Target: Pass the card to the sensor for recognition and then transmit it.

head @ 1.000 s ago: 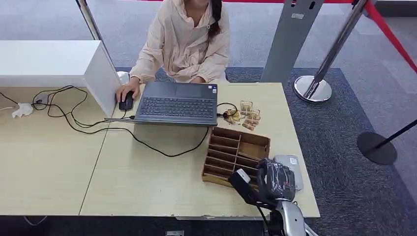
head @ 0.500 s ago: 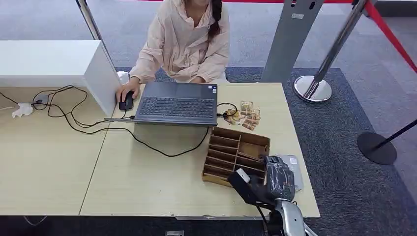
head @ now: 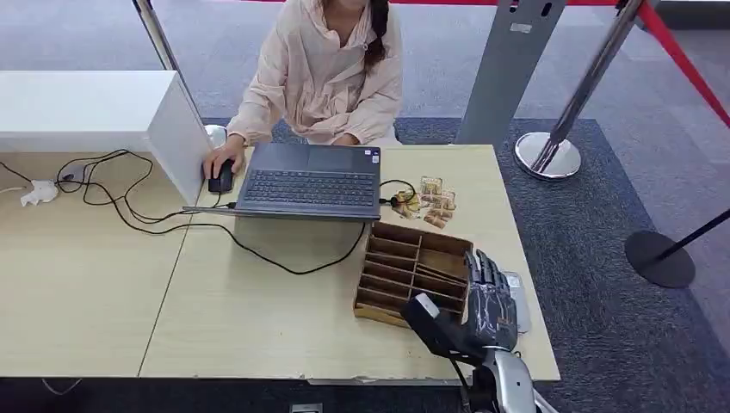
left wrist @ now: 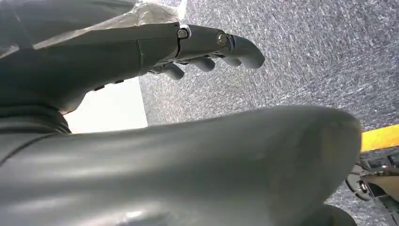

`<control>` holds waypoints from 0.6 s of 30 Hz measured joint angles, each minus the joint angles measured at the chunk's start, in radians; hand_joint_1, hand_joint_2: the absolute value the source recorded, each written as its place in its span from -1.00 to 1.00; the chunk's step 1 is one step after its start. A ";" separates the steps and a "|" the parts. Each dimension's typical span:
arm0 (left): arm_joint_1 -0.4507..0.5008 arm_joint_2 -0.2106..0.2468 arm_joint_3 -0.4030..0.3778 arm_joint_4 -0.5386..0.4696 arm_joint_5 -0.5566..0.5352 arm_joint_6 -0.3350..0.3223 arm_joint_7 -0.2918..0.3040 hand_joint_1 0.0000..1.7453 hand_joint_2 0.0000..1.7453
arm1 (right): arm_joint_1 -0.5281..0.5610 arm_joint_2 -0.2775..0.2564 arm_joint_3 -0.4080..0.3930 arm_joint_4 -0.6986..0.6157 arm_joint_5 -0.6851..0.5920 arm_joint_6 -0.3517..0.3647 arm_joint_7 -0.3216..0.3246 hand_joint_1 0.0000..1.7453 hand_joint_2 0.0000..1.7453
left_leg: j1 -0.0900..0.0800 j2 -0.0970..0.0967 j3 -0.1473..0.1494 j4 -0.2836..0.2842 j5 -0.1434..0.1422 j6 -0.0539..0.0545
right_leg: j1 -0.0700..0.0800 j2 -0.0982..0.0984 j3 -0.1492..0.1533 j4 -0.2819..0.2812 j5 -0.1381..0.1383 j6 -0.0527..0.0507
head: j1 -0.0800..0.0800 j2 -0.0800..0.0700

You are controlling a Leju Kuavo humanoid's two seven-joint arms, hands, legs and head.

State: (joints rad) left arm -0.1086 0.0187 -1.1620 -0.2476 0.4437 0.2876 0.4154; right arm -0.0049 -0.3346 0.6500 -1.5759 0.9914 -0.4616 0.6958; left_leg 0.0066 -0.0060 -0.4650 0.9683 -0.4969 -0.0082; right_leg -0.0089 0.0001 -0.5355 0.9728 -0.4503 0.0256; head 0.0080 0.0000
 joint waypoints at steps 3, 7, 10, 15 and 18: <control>0.000 0.000 0.000 0.000 0.000 0.000 0.000 -1.00 -1.00 | 0.000 0.000 0.000 0.000 -0.001 0.000 0.000 -0.52 1.00 | 0.000 0.000 0.000 0.000 0.000 0.000 | 0.000 0.000 0.000 0.000 0.000 0.000 | 0.000 0.000; 0.000 0.000 0.000 0.000 0.000 0.000 0.000 -1.00 -1.00 | -0.001 0.000 0.001 -0.002 -0.001 0.000 0.000 -0.38 1.00 | 0.000 0.000 0.000 0.000 0.000 0.000 | 0.000 0.000 0.000 0.000 0.000 0.000 | 0.000 0.000; 0.000 0.000 0.000 0.000 -0.001 0.000 0.000 -1.00 -1.00 | -0.003 0.000 0.001 -0.005 0.000 0.000 0.000 -0.30 1.00 | 0.000 0.000 0.000 0.000 0.000 0.000 | 0.000 0.000 0.000 0.000 0.000 0.000 | 0.000 0.000; 0.000 0.000 0.000 0.000 -0.004 0.000 0.000 -1.00 -1.00 | -0.014 0.000 0.002 -0.005 0.002 0.006 0.000 -0.26 1.00 | 0.000 0.000 0.000 0.000 0.000 0.000 | 0.000 0.000 0.000 0.000 0.000 0.000 | 0.000 0.000; 0.000 0.000 0.000 0.000 -0.005 0.000 0.000 -1.00 -1.00 | -0.017 0.000 0.003 -0.005 0.002 0.007 0.000 -0.26 1.00 | 0.000 0.000 0.000 0.000 0.000 0.000 | 0.000 0.000 0.000 0.000 0.000 0.000 | 0.000 0.000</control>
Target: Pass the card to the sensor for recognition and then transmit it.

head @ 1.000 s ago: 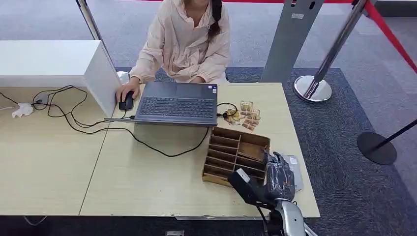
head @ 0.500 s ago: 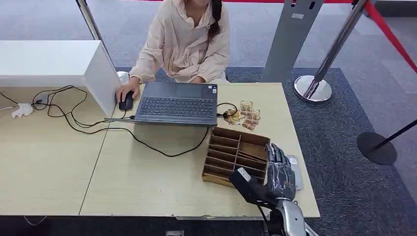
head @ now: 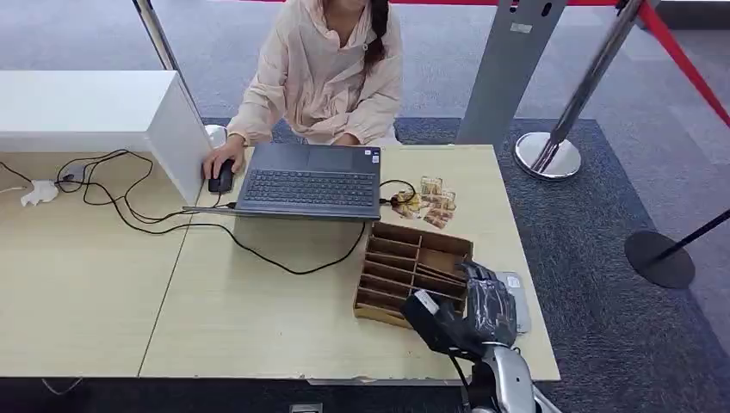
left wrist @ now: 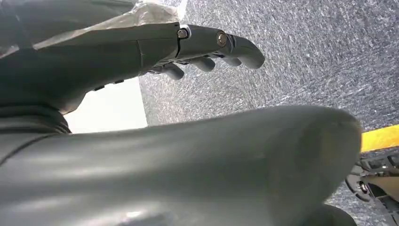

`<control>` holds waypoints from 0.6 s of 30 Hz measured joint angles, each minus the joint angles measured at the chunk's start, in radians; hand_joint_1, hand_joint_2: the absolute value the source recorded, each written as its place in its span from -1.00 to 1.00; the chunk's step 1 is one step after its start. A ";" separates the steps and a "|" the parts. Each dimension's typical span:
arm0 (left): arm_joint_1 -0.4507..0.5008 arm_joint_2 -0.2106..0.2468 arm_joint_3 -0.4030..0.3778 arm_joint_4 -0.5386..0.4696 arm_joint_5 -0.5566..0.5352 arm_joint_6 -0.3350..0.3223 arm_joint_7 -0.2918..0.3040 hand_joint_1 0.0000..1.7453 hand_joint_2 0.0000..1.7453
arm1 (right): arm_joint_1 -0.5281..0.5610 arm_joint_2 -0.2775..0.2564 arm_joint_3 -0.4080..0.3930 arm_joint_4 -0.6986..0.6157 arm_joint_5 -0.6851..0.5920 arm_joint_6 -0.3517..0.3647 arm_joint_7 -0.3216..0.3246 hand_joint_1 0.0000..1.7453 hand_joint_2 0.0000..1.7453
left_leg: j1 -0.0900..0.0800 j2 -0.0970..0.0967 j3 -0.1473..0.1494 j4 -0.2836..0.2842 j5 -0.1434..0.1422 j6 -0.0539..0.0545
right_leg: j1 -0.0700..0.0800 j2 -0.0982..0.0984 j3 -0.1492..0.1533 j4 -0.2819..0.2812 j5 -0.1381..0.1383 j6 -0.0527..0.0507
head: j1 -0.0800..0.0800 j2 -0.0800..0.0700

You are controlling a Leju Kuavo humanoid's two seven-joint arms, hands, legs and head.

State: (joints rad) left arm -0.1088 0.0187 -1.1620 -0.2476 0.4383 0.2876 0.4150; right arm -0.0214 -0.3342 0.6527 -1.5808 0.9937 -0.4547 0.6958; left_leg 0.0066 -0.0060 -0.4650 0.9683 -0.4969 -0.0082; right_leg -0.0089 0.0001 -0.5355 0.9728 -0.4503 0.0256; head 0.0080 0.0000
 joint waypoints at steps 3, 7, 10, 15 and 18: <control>0.000 0.000 0.000 0.000 -0.002 -0.001 0.000 -1.00 -1.00 | -0.002 0.000 0.002 0.000 0.000 0.003 0.000 -0.28 1.00 | 0.000 0.000 0.000 0.000 0.000 0.000 | 0.000 0.000 0.000 0.000 0.000 0.000 | 0.000 0.000; 0.000 0.000 0.000 0.000 -0.003 -0.003 0.000 -1.00 -1.00 | -0.005 0.004 0.003 -0.003 0.000 0.004 0.000 -0.28 1.00 | 0.000 0.000 0.000 0.000 0.000 0.000 | 0.000 0.000 0.000 0.000 0.000 0.000 | 0.000 0.000; 0.000 0.000 0.000 0.000 -0.004 -0.005 0.000 -1.00 -1.00 | -0.011 0.005 0.006 -0.005 0.002 0.005 0.000 -0.28 1.00 | 0.000 0.000 0.000 0.000 0.000 0.000 | 0.000 0.000 0.000 0.000 0.000 0.000 | 0.000 0.000; 0.000 0.000 0.000 0.000 -0.004 -0.005 0.000 -1.00 -1.00 | -0.014 0.006 0.010 -0.006 0.003 0.006 0.000 -0.26 1.00 | 0.000 0.000 0.000 0.000 0.000 0.000 | 0.000 0.000 0.000 0.000 0.000 0.000 | 0.000 0.000; 0.000 0.000 0.000 0.000 -0.004 -0.005 0.000 -1.00 -1.00 | -0.014 0.006 0.011 -0.006 0.003 0.006 0.000 -0.24 1.00 | 0.000 0.000 0.000 0.000 0.000 0.000 | 0.000 0.000 0.000 0.000 0.000 0.000 | 0.000 0.000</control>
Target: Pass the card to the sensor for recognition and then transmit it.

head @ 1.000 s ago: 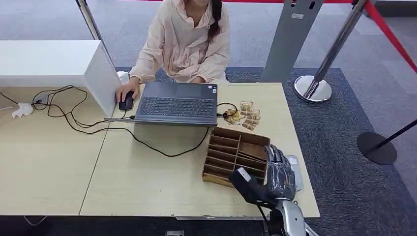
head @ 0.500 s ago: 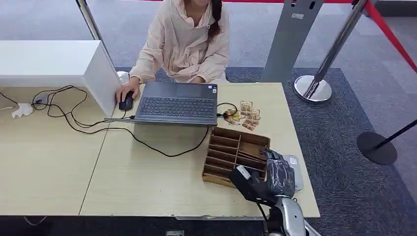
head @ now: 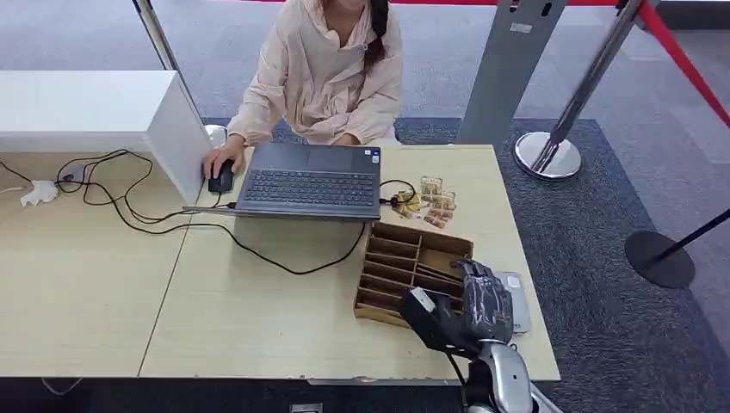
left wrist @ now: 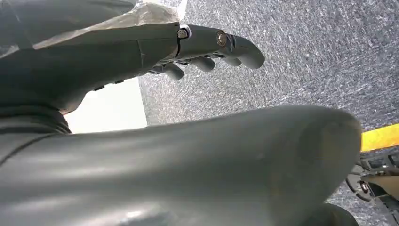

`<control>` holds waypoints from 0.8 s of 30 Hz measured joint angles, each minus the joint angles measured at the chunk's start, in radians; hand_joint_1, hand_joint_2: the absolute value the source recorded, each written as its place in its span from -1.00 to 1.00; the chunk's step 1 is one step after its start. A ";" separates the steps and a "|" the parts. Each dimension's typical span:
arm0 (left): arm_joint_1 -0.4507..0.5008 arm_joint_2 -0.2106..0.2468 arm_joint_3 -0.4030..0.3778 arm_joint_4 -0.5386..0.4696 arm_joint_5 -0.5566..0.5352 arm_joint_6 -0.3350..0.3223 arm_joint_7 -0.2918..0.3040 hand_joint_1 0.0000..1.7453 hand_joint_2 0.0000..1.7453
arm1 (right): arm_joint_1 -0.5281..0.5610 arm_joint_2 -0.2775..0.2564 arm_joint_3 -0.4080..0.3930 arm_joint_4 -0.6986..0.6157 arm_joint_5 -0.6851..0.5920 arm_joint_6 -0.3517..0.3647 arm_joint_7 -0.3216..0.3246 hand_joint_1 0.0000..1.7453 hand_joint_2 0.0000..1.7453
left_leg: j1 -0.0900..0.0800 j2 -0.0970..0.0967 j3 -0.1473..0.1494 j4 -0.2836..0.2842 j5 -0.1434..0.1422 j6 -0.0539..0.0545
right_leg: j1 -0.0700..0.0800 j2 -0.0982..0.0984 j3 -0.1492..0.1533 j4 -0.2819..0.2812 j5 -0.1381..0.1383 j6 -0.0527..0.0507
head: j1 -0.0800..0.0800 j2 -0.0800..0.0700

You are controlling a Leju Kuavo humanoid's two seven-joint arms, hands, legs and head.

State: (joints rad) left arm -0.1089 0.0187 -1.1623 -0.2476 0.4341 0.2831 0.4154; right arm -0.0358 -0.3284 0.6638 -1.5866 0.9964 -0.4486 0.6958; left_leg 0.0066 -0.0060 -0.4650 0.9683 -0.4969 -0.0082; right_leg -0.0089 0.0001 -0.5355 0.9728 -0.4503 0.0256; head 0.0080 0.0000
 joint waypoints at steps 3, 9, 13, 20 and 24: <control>0.000 0.000 0.000 0.000 -0.001 -0.002 0.004 -1.00 -1.00 | -0.001 0.000 0.003 -0.001 0.000 0.004 0.000 -0.24 1.00 | 0.000 0.000 0.000 0.000 0.000 0.000 | 0.000 0.000 0.000 0.000 0.000 0.000 | 0.000 0.000; 0.000 0.000 0.000 0.000 -0.002 -0.002 0.004 -1.00 -1.00 | -0.005 0.003 0.006 -0.005 -0.005 0.008 0.000 -0.20 1.00 | 0.000 0.000 0.000 0.000 0.000 0.000 | 0.000 0.000 0.000 0.000 0.000 0.000 | 0.000 0.000; 0.000 0.000 0.000 0.000 -0.003 -0.002 0.004 -1.00 -1.00 | -0.006 0.006 0.008 -0.005 -0.005 0.009 0.000 -0.20 1.00 | 0.000 0.000 0.000 0.000 0.000 0.000 | 0.000 0.000 0.000 0.000 0.000 0.000 | 0.000 0.000; 0.000 0.000 0.000 0.000 -0.003 -0.002 0.004 -1.00 -1.00 | -0.006 0.009 0.010 -0.006 -0.005 0.009 0.000 -0.18 1.00 | 0.000 0.000 0.000 0.000 0.000 0.000 | 0.000 0.000 0.000 0.000 0.000 0.000 | 0.000 0.000; 0.000 0.000 0.000 0.000 -0.003 -0.002 0.005 -1.00 -1.00 | -0.007 0.009 0.014 -0.008 -0.005 0.009 0.000 -0.18 1.00 | 0.000 0.000 0.000 0.000 0.000 0.000 | 0.000 0.000 0.000 0.000 0.000 0.000 | 0.000 0.000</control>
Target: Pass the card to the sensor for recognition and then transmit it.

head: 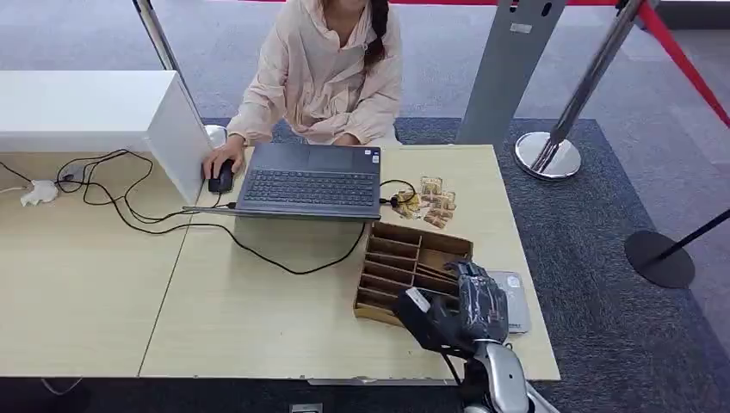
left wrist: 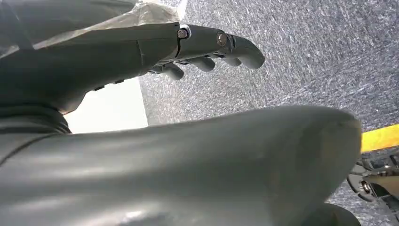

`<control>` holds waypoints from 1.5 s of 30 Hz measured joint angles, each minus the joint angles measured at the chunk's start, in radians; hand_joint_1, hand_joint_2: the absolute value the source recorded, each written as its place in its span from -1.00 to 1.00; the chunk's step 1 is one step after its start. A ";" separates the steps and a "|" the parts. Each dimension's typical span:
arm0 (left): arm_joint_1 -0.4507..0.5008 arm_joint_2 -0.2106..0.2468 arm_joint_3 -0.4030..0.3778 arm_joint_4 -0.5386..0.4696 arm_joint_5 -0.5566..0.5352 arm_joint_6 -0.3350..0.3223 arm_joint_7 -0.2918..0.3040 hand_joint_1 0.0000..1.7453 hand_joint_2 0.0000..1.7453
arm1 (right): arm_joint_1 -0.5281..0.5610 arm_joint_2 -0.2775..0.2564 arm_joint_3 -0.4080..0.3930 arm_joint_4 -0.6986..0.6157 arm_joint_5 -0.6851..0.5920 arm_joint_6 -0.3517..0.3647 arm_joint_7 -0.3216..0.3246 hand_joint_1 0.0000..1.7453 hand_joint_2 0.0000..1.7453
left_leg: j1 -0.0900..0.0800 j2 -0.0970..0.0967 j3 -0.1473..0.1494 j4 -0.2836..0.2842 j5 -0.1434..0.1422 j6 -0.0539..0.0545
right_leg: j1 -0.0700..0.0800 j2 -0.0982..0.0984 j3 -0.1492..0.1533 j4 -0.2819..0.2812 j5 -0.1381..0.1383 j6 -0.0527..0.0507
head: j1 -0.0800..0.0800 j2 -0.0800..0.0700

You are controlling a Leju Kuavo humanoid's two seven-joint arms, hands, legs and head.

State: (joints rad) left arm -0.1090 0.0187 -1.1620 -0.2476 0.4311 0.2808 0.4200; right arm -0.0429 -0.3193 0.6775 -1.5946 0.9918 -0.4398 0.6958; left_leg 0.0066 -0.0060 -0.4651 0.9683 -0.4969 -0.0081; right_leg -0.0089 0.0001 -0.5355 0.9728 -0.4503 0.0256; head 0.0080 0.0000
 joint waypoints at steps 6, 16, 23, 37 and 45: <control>0.000 0.000 0.000 0.000 0.000 0.000 0.000 -1.00 -1.00 | 0.000 0.000 0.001 0.000 0.000 0.000 0.000 -0.18 1.00 | 0.000 0.000 0.000 0.000 0.000 0.000 | 0.000 0.000 0.000 0.000 0.000 0.000 | 0.000 0.000; 0.000 0.000 0.000 0.000 0.000 -0.003 0.004 -1.00 -1.00 | -0.011 0.005 0.014 0.000 0.000 0.003 0.000 -0.18 1.00 | 0.000 0.000 0.000 0.000 0.000 0.000 | 0.000 0.000 0.000 0.000 0.000 0.000 | 0.000 0.000; 0.000 0.000 0.000 0.000 -0.001 -0.004 0.005 -1.00 -1.00 | -0.015 0.008 0.019 0.000 -0.002 0.008 0.000 -0.18 1.00 | 0.000 0.000 0.000 0.000 0.000 0.000 | 0.000 0.000 0.000 0.000 0.000 0.000 | 0.000 0.000; 0.000 0.000 0.000 0.000 -0.008 -0.004 0.007 -1.00 -1.00 | -0.034 0.010 0.041 0.000 -0.016 0.019 0.000 -0.08 1.00 | 0.000 0.000 0.000 0.000 0.000 0.000 | 0.000 0.000 0.000 0.000 0.000 0.000 | 0.000 0.000; 0.000 0.000 0.000 0.000 -0.010 -0.004 0.007 -1.00 -1.00 | -0.036 0.010 0.053 0.000 -0.032 0.023 0.000 0.02 1.00 | 0.000 0.000 0.000 0.000 0.000 0.000 | 0.000 0.000 0.000 0.000 0.000 0.000 | 0.000 0.000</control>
State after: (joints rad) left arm -0.1094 0.0187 -1.1620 -0.2476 0.4215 0.2770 0.4273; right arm -0.0787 -0.3098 0.7301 -1.5942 0.9598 -0.4173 0.6958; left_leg 0.0066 -0.0060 -0.4651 0.9683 -0.4969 -0.0081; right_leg -0.0089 0.0001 -0.5355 0.9728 -0.4503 0.0256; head 0.0080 0.0000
